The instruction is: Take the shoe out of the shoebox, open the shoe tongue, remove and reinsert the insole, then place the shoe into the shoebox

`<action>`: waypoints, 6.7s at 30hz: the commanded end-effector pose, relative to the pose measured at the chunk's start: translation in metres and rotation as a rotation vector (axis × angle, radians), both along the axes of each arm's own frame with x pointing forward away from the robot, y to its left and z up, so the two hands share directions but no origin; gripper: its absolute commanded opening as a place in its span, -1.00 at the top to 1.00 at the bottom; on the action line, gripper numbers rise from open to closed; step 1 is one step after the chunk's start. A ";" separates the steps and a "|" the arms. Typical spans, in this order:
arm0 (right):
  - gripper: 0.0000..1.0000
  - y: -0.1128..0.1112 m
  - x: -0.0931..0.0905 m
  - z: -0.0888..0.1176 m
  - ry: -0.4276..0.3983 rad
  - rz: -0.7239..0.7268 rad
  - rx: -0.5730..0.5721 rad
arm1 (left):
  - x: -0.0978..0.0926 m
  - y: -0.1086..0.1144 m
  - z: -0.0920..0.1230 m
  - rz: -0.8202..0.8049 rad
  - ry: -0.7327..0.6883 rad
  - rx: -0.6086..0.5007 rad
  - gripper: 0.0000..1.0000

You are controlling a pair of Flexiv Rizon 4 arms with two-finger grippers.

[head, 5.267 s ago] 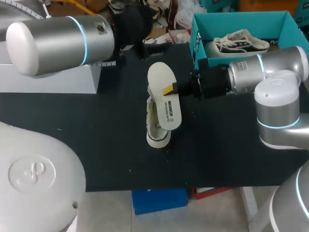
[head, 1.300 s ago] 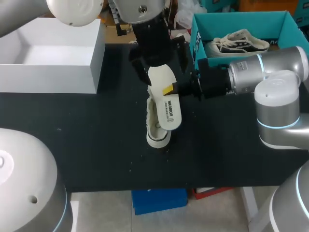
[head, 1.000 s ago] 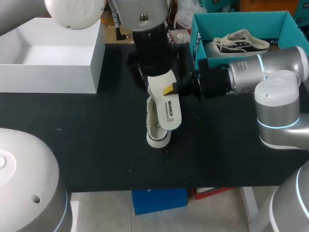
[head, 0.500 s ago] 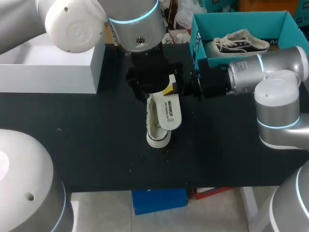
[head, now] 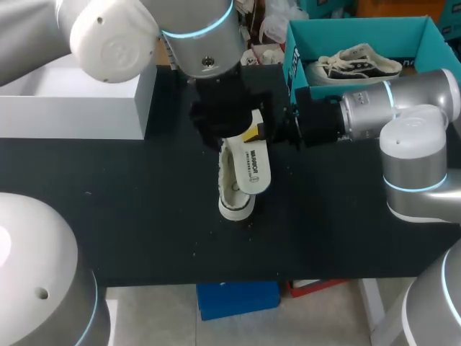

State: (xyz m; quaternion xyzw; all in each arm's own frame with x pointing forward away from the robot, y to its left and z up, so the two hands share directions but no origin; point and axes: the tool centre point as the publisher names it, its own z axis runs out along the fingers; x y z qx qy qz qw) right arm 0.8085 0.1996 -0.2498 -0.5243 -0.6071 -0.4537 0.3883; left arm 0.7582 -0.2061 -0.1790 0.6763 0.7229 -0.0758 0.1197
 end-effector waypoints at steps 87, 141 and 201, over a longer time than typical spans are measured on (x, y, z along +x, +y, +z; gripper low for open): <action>1.00 0.002 0.000 -0.001 0.000 -0.002 0.001 | 0.066 0.021 0.010 0.133 -0.070 -0.074 -1.00; 1.00 0.002 0.000 -0.001 0.000 -0.002 0.001 | 0.011 0.044 0.031 -0.017 -0.013 -0.652 -1.00; 1.00 0.002 0.000 -0.001 0.000 -0.002 0.001 | 0.007 0.060 -0.070 0.016 -0.270 -1.362 -1.00</action>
